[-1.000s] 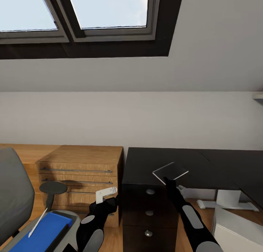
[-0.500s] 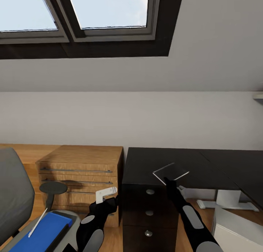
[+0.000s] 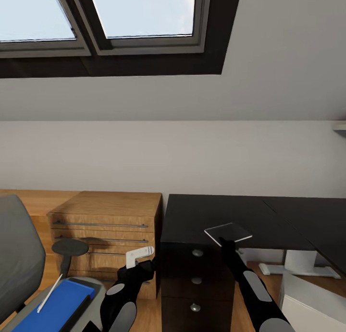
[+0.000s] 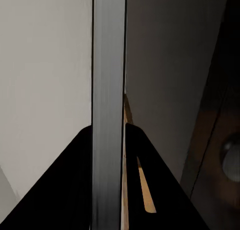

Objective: In the bedroom, organize the workspace by keeping the computer under the desk, ensuring the monitor is on the desk, placing the keyboard on the desk next to the monitor, placing the mouse on the desk next to the keyboard, moving the folder from the swivel chair onto the desk next to the mouse, stacking the notebook on top of the folder with the pen on top of the notebook, and positioning the swivel chair next to the desk.

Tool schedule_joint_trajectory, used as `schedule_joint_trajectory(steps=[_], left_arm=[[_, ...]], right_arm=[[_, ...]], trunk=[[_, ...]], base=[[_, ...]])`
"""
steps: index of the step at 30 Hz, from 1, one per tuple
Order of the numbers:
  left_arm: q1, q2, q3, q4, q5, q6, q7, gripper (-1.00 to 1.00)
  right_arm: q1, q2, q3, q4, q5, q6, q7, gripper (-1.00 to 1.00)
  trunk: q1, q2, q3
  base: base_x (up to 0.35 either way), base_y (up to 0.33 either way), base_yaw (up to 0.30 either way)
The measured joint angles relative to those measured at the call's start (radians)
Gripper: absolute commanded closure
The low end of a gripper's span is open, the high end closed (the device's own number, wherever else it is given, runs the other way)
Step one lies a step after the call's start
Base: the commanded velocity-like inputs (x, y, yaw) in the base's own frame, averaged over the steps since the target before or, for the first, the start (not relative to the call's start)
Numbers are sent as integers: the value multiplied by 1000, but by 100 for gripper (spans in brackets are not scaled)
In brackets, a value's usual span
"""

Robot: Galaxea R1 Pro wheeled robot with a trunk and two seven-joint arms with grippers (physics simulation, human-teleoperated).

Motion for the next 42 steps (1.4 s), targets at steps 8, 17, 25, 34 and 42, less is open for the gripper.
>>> schedule_joint_trajectory(steps=[8,17,25,34,42], left_arm=[[0,-2,0,-3,0,0,0,-100],[1,-3,2,-3,0,0,1,-100],[0,-2,2,-2,0,0,0,-100],[0,-2,-2,-1,0,1,0,-100],[1,-2,-3,-1,0,2,0,-100]], right_arm=[[0,-1,0,0,-1,-2,-61,100],[0,0,1,0,1,-5,-64,100],[0,0,8,0,5,-11,-64,100],[0,1,9,1,6,-11,-65,100],[0,1,9,1,7,-11,-65,100]], trunk=[[8,-14,-6],[42,-77,-34],[42,-77,-34],[42,-77,-34],[42,-77,-34]], base=[[0,0,0],[0,0,0],[18,0,0],[66,0,0],[132,0,0]])
